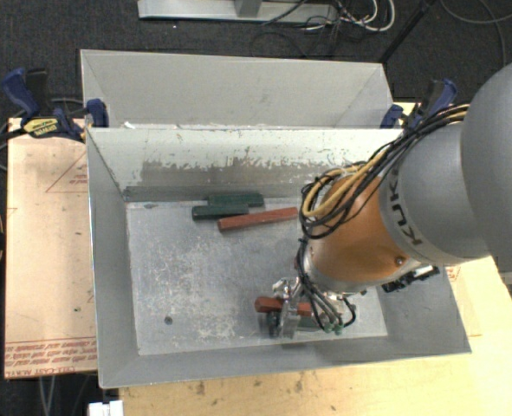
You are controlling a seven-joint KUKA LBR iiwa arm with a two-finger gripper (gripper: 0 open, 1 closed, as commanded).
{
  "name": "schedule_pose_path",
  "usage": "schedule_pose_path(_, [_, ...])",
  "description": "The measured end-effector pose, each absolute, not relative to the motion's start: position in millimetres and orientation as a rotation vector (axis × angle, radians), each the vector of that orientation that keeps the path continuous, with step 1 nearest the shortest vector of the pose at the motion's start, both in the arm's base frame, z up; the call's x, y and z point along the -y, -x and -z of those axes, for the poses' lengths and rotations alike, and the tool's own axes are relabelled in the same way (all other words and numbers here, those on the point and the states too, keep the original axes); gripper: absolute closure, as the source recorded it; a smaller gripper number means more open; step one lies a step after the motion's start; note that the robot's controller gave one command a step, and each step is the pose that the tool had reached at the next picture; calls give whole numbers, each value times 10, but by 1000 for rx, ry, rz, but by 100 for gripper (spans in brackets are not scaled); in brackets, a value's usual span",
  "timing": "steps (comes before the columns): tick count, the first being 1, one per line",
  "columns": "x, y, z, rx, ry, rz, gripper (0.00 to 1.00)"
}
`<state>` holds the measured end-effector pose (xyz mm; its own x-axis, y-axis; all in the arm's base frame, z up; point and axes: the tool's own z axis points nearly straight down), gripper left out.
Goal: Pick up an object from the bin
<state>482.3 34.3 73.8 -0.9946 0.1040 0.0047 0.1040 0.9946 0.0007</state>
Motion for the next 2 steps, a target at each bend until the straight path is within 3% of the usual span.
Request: schedule_pose_path(2, [-345, -4827, -1148, 3137, 162, 2, 100])
